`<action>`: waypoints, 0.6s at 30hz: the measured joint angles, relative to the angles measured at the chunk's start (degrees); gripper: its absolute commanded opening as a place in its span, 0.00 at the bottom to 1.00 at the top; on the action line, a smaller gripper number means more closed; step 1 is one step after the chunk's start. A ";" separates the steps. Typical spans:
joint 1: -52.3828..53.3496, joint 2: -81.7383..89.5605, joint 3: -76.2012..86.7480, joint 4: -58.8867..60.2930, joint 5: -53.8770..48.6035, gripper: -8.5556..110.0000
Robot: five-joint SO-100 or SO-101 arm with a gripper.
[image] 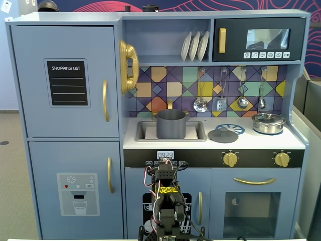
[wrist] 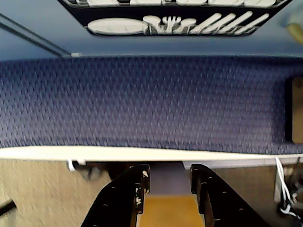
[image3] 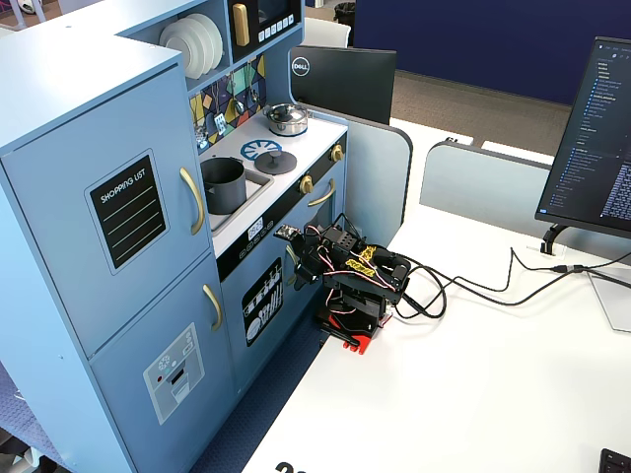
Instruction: Take off the lid from the gray recipient and place it on the counter
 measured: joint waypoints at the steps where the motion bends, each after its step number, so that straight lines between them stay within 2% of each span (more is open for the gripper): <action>1: 0.09 0.00 0.00 0.00 0.44 0.10; 18: 3.96 0.00 0.00 0.00 1.14 0.14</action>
